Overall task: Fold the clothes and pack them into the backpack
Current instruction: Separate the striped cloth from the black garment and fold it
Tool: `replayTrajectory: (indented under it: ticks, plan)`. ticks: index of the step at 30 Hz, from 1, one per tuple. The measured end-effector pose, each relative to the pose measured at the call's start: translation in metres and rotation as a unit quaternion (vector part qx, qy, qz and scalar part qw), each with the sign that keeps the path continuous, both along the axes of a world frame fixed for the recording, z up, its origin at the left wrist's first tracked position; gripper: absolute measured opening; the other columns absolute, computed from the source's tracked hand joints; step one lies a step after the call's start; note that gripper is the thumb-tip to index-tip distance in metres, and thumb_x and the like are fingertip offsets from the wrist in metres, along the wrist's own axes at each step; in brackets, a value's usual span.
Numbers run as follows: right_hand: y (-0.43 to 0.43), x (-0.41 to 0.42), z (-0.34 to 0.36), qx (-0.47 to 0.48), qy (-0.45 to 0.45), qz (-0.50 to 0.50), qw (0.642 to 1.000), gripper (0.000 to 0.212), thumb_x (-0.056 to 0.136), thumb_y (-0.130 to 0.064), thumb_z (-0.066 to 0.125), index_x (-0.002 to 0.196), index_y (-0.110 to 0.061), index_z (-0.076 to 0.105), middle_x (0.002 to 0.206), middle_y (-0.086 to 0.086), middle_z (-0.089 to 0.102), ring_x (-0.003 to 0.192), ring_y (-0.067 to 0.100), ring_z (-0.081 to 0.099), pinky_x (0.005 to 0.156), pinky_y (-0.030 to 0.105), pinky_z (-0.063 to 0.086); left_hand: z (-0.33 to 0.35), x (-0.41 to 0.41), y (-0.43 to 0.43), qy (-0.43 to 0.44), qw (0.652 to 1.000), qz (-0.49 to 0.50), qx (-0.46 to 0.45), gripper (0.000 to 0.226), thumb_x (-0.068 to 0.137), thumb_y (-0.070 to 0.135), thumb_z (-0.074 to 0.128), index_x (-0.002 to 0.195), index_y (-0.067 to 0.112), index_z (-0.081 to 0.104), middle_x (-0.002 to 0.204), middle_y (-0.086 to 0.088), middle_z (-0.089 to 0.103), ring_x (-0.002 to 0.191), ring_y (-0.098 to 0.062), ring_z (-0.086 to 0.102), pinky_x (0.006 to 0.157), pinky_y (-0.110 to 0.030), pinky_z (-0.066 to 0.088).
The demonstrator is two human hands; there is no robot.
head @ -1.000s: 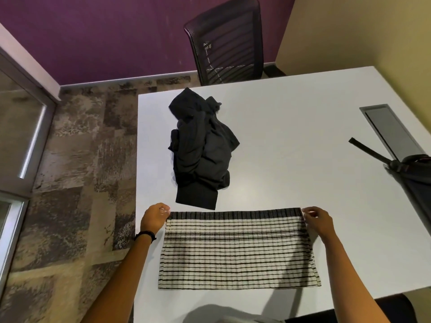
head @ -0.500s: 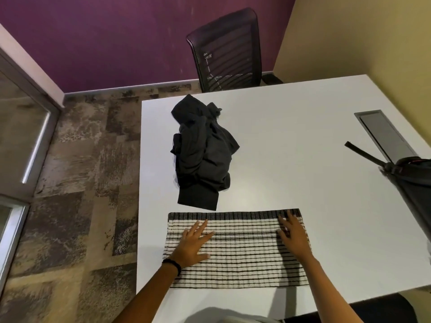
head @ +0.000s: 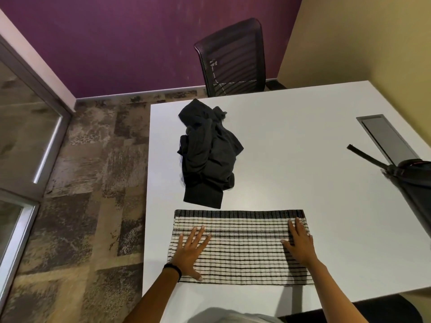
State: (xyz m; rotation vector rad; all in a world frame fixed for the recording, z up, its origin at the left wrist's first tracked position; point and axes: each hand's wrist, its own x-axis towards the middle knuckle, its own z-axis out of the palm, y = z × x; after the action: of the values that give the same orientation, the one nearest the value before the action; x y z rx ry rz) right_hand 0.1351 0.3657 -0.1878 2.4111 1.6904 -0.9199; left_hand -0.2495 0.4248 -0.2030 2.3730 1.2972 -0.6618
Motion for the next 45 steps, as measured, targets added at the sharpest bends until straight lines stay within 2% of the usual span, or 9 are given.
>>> replayTrajectory:
  ticks: [7, 9, 14, 16, 19, 22, 32, 36, 45]
  plan:
    - [0.005, 0.007, 0.011, -0.021, 0.018, 0.011, 1.0, 0.08, 0.094, -0.029, 0.052, 0.149, -0.012, -0.003, 0.158, 0.005, -0.01, 0.147, 0.023, 0.001, 0.115, 0.045, 0.018, 0.01, 0.001, 0.003, -0.02, 0.999, 0.023, -0.021, 0.171, 0.009, 0.096, 0.05, 0.15, 0.016, -0.001, 0.141, -0.014, 0.047, 0.111, -0.03, 0.062, 0.077, -0.052, 0.05]
    - [0.006, 0.006, 0.014, -0.009, 0.036, -0.007, 0.999, 0.074, 0.093, -0.021, 0.054, 0.149, -0.009, 0.007, 0.158, 0.008, -0.003, 0.146, 0.025, 0.008, 0.116, 0.039, 0.021, 0.026, 0.004, 0.005, -0.015, 0.997, 0.003, -0.07, 0.167, 0.017, 0.09, 0.063, 0.148, 0.021, -0.015, 0.142, -0.019, 0.044, 0.123, -0.038, 0.05, 0.086, -0.058, 0.043]
    - [0.009, -0.008, 0.022, 0.016, 0.049, -0.065, 0.997, 0.054, 0.093, -0.009, 0.05, 0.144, -0.009, 0.033, 0.157, 0.012, 0.014, 0.14, 0.03, 0.027, 0.11, 0.038, 0.029, 0.055, -0.005, -0.001, -0.04, 0.994, -0.049, -0.086, 0.136, 0.072, 0.047, 0.075, 0.094, 0.053, -0.06, 0.136, -0.014, -0.039, 0.126, -0.033, -0.035, 0.107, -0.048, -0.015]
    - [0.003, -0.016, 0.023, 0.002, 0.054, -0.053, 0.997, 0.055, 0.094, -0.01, 0.05, 0.145, -0.008, 0.029, 0.157, 0.016, 0.01, 0.142, 0.031, 0.021, 0.112, 0.037, 0.026, 0.057, -0.016, -0.006, -0.018, 0.996, -0.057, -0.064, 0.138, 0.066, 0.053, 0.077, 0.109, 0.051, -0.054, 0.145, -0.018, -0.026, 0.133, -0.037, -0.022, 0.113, -0.054, 0.001]
    - [-0.01, -0.022, 0.018, -0.006, 0.055, -0.029, 0.998, 0.066, 0.092, -0.008, 0.053, 0.148, -0.005, 0.018, 0.157, 0.018, 0.001, 0.145, 0.031, 0.009, 0.115, 0.035, 0.02, 0.04, -0.033, -0.012, 0.006, 1.0, -0.011, -0.024, 0.152, 0.018, 0.08, 0.073, 0.143, 0.021, 0.007, 0.135, -0.018, 0.053, 0.119, -0.034, 0.056, 0.083, -0.047, 0.052]
    - [-0.018, -0.026, 0.024, 0.038, 0.097, -0.093, 0.99, 0.048, 0.093, -0.009, 0.051, 0.14, -0.004, 0.039, 0.153, 0.016, 0.024, 0.139, 0.031, 0.029, 0.112, 0.039, 0.03, 0.022, -0.046, -0.023, -0.01, 1.0, -0.011, 0.016, 0.147, 0.015, 0.081, 0.071, 0.137, 0.015, 0.023, 0.127, -0.012, 0.058, 0.103, -0.027, 0.067, 0.072, -0.038, 0.056]
    - [-0.067, -0.025, 0.051, 0.108, 0.086, -0.325, 0.936, 0.035, 0.091, -0.004, 0.048, 0.125, 0.001, 0.053, 0.126, 0.024, 0.053, 0.11, 0.038, 0.055, 0.091, 0.044, 0.046, 0.049, -0.01, -0.045, -0.073, 0.993, -0.087, 0.009, 0.108, 0.047, 0.055, 0.085, 0.136, 0.014, 0.039, 0.143, -0.006, 0.043, 0.121, -0.02, 0.056, 0.088, -0.04, 0.054]
    - [-0.087, -0.029, 0.056, 0.058, 0.088, -0.349, 0.931, 0.037, 0.091, -0.004, 0.047, 0.128, 0.001, 0.05, 0.121, 0.024, 0.056, 0.107, 0.037, 0.055, 0.085, 0.041, 0.046, 0.059, 0.019, -0.06, -0.129, 0.979, -0.142, -0.067, 0.069, 0.098, 0.024, 0.045, 0.151, 0.018, 0.002, 0.159, 0.0, -0.006, 0.147, -0.015, -0.002, 0.118, -0.033, 0.0]
    - [-0.105, -0.037, 0.067, 0.055, 0.126, -0.47, 0.872, 0.03, 0.092, -0.002, 0.049, 0.119, 0.012, 0.052, 0.117, 0.028, 0.057, 0.099, 0.038, 0.055, 0.08, 0.034, 0.042, 0.042, 0.057, -0.084, -0.115, 0.961, -0.225, -0.112, 0.069, 0.098, 0.023, 0.046, 0.151, 0.018, 0.003, 0.16, -0.002, -0.002, 0.147, -0.017, 0.002, 0.119, -0.034, 0.005]
